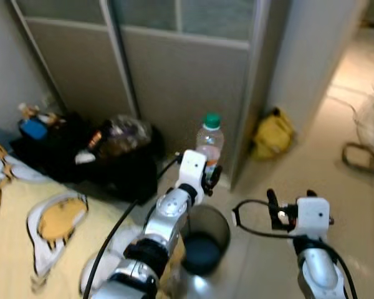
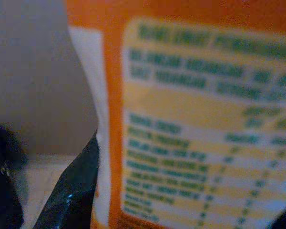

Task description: Clean up the room

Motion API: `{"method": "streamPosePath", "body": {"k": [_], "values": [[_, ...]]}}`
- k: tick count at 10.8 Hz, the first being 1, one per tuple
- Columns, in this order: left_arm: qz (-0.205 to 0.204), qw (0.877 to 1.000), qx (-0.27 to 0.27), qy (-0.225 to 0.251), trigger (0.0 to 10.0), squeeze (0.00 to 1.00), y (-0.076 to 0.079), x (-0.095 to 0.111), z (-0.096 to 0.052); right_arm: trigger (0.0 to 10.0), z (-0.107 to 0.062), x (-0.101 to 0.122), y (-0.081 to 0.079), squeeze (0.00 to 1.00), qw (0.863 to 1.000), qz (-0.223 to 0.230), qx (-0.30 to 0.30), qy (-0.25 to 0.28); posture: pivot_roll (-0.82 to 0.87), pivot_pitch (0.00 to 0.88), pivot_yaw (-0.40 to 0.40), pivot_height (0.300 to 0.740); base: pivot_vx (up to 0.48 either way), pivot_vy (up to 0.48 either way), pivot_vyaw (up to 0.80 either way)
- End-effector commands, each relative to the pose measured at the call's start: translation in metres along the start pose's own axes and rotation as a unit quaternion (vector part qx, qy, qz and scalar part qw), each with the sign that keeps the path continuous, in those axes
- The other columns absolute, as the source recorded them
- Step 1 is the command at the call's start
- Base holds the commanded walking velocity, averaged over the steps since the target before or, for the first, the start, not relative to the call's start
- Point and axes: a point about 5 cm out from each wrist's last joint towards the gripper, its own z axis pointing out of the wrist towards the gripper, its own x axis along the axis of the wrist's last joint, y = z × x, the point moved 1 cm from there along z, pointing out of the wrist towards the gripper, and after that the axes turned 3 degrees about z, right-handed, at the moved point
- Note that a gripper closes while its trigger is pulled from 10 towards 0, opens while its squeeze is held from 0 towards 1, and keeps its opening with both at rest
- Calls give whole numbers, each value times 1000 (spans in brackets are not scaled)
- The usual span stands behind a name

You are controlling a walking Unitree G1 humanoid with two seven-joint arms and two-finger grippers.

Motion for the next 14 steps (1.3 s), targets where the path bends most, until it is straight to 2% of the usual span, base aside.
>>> {"method": "streamPosePath", "body": {"k": [1, 2, 3, 4, 5, 6, 7, 8, 9, 10, 11, 12, 13, 14], "values": [[17, 1000, -3, 2, 10000, 0, -4, 2, 1, 10000, -1, 3, -9, 0, 1000, 7, 10, 4, -145, 0, 62, 740, 469, 0, 0], [35, 998, -40, -27, 10000, 0, 18, -4, 10, 10000, -16, -3, -4, 0, 1000, 8, -3, -12, -179, 0, 72, 740, 469, 0, 0], [64, 996, -38, -49, 10000, 0, 26, -6, 15, 10000, -26, -7, -4, 0, 1000, 11, -7, -22, -195, 0, 75, 740, 480, 0, 0], [75, 993, -20, -92, 10000, 0, 23, -15, 16, 10000, -44, -4, -12, 0, 1000, 10, -1, -27, -234, 34, 92, 740, 0, 0, 0], [97, 985, -9, -146, 10000, 0, 21, -28, 14, 10000, -64, -1, -20, 0, 999, 8, 7, -36, -264, 103, 111, 740, 0, 0, 0], [111, 977, -8, -180, 10000, 0, 24, -36, 12, 10000, -86, -2, -25, 0, 998, 15, 4, -56, -292, 176, 136, 740, 0, 0, 0], [136, 971, -5, -198, 10000, 0, 28, -40, 11, 10000, -114, -4, -31, 0, 996, 19, -3, -83, -336, 274, 154, 740, 0, 0, 0], [143, 969, 2, -202, 10000, 0, 29, -41, 11, 10000, -132, 0, -38, 0, 995, 22, -7, -99, -358, 318, 163, 740, 0, 0, 0], [122, 969, 28, -213, 10000, 0, 26, -42, 11, 10000, -151, 7, -46, 0, 993, 22, -6, -114, -378, 358, 171, 740, 0, 0, 0], [24, 969, 86, -232, 10000, 0, 16, -44, 9, 10000, -169, 11, -51, 0, 991, 24, -10, -133, -403, 398, 177, 740, 0, 0, 0], [16, 972, 84, -221, 10000, 0, 18, -37, 13, 10000, -175, 14, -52, 0, 990, 24, -12, -139, -410, 412, 175, 740, 0, 0, 0], [26, 978, 65, -199, 10000, 0, 26, -25, 21, 10000, -181, 16, -54, 0, 989, 22, -14, -147, -415, 424, 174, 740, 0, 0, 0], [38, 981, 57, -180, 10000, 753, 30, -13, 27, 10000, -184, 19, -56, 0, 988, 21, -15, -150, -421, 436, 176, 740, 0, 0, 0], [22, 985, 55, -163, 10000, 1000, 33, -3, 32, 10000, -187, 21, -58, 0, 988, 19, -16, -152, -429, 440, 177, 740, 0, 0, 0]]}}
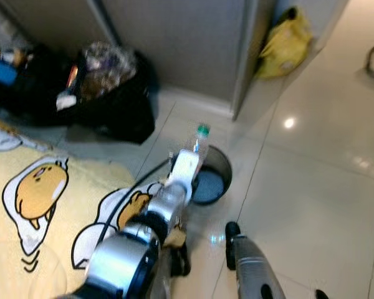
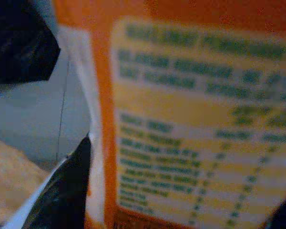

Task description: Clean up the room

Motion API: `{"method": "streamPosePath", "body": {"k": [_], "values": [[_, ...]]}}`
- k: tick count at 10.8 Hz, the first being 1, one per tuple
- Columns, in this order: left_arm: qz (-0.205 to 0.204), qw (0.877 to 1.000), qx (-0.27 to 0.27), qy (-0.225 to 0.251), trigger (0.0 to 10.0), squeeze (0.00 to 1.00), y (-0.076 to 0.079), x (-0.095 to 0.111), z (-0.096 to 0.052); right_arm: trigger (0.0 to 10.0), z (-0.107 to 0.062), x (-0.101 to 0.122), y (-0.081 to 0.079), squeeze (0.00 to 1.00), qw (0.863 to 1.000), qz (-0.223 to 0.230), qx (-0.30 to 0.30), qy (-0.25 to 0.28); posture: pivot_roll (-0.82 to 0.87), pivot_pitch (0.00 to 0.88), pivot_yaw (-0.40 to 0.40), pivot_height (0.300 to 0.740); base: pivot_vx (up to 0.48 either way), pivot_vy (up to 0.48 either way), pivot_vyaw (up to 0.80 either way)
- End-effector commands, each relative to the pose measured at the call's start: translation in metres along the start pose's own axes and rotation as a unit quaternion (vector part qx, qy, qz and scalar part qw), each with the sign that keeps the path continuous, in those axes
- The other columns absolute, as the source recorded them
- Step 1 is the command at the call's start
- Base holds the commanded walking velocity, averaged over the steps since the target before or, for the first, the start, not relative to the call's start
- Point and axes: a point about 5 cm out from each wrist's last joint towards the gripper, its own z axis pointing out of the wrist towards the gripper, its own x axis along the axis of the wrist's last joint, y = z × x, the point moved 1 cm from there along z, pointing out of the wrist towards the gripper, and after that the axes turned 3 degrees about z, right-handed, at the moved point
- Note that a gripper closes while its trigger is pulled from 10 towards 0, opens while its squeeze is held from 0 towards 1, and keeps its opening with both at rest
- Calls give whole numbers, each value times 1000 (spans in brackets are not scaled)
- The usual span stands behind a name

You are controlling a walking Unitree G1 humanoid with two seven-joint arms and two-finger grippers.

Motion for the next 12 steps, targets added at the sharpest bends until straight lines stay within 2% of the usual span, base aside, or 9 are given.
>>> {"method": "streamPosePath", "body": {"k": [1, 2, 5, 7, 8, 9, 10, 11, 12], "values": [[-17, 996, -84, 37, 10000, 1000, 69, 34, -6, 10000, -8, 3, -18, 0, 999, 24, 21, -8, -437, 450, 181, 740, 0, 0, 0], [-6, 994, -98, 51, 10000, 1000, 77, 45, -7, 10000, -10, 3, -21, 0, 999, 25, 21, -11, -442, 454, 186, 740, 0, 0, 0], [33, 990, -129, 39, 10000, 1000, 96, 40, -12, 10000, -9, 4, -22, 0, 999, 26, 14, -13, -447, 451, 196, 740, 0, 0, 0], [28, 991, -123, 40, 10000, 1000, 93, 36, -11, 10000, -5, 5, -22, 0, 1000, 24, 17, -9, -450, 444, 195, 740, 0, 0, 0], [46, 991, -122, 37, 10000, 1000, 94, 34, -11, 10000, -2, 5, -20, 0, 1000, 23, 16, -6, -444, 437, 192, 740, 0, 0, 0], [50, 989, -135, 44, 10000, 0, 85, 23, -10, 10000, 13, 8, -17, 0, 1000, 20, 14, 16, -415, 375, 201, 740, 0, 0, 0], [38, 988, -138, 50, 10000, 0, 75, 18, -9, 10000, 25, 10, -14, 0, 999, 21, 11, 30, -389, 329, 204, 740, 0, 0, 0], [7, 989, -130, 76, 10000, 0, 44, 13, -7, 10000, 48, 16, -8, 0, 998, 22, 11, 58, -339, 248, 200, 740, 0, 0, 0], [-22, 985, -112, 126, 10000, 0, 9, 18, -10, 10000, 75, 23, 0, 0, 996, 26, 8, 86, -280, 169, 177, 740, 0, 0, 0]]}}
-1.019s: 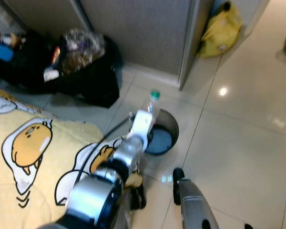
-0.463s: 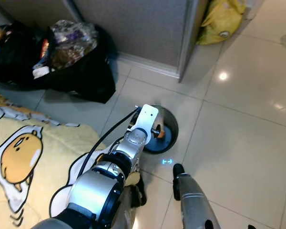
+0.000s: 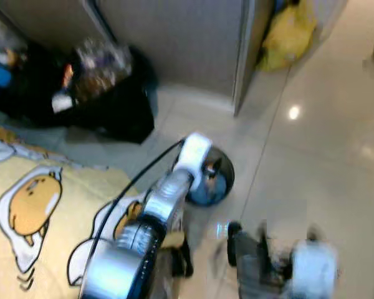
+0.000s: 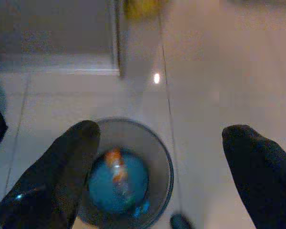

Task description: Clean up the room

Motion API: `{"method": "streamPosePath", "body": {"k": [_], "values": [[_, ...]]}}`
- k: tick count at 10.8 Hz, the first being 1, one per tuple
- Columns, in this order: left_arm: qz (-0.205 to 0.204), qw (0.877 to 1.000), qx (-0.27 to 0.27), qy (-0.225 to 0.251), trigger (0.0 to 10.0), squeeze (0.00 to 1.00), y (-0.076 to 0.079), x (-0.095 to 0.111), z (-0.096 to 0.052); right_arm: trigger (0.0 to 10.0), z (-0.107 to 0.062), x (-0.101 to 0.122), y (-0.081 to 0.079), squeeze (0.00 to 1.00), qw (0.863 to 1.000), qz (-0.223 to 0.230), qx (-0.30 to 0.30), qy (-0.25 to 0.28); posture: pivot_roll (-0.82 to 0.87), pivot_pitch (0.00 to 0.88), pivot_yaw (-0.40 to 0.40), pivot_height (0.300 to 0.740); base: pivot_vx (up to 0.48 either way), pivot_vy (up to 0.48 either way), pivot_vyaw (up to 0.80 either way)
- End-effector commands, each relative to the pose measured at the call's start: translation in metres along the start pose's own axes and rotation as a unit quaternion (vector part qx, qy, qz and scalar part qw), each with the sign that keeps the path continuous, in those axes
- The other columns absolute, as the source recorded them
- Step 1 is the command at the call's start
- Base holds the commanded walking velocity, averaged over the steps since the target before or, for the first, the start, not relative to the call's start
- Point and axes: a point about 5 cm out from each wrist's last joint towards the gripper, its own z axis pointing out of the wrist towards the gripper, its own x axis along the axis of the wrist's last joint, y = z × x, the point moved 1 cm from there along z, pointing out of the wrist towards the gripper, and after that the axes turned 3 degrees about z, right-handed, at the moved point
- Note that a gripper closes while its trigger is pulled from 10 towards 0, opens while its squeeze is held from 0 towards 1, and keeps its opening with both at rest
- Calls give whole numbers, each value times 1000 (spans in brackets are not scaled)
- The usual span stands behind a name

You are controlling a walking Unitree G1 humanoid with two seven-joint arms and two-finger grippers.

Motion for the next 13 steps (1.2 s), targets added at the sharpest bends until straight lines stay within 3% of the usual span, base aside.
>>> {"method": "streamPosePath", "body": {"k": [1, 2, 4, 5, 6, 8, 11, 12, 13], "values": [[-19, 999, 10, 24, 10000, 0, -13, 11, -6, 10000, 2, -9, 3, 0, 1000, 6, 2, -24, -208, 87, 139, 740, 0, 0, 0], [-73, 996, 23, 48, 10000, 0, -16, 30, -9, 10000, 27, -6, 15, 0, 1000, -3, 10, -3, -145, 0, 100, 740, 0, 0, 0], [-46, 987, 6, 154, 10000, 0, -11, 66, -33, 10000, 64, 2, 28, 0, 1000, 2, 9, 24, -75, 0, 53, 740, 0, 0, 0], [-41, 986, 16, 163, 10000, 0, -22, 61, -45, 10000, 80, 3, 32, 0, 999, 22, 1, 24, -50, 0, 36, 740, 0, 0, 0], [-53, 989, 23, 137, 10000, 0, -38, 37, -64, 10000, 95, -3, 36, 0, 998, 55, -11, 3, -47, 0, 38, 740, 0, -458, 0], [-71, 992, 35, 95, 10000, 0, -38, 14, -72, 10000, 108, -11, 41, 0, 998, 53, -14, -7, -38, 0, 40, 740, 0, -469, 206], [-69, 990, 58, 104, 10000, 0, -41, 17, -69, 10000, 114, -15, 29, 0, 998, 59, 24, -10, -23, 0, 32, 740, 0, 156, 408], [-35, 992, 69, 95, 10000, 0, -41, 16, -69, 10000, 117, -17, 24, 0, 997, 69, 39, -9, -18, 0, 37, 740, 0, 454, 400], [-26, 994, 83, 65, 10000, 0, -43, 5, -68, 10000, 118, -19, 22, 0, 996, 73, 45, -7, -5, 0, 46, 740, 0, 0, 400]]}}
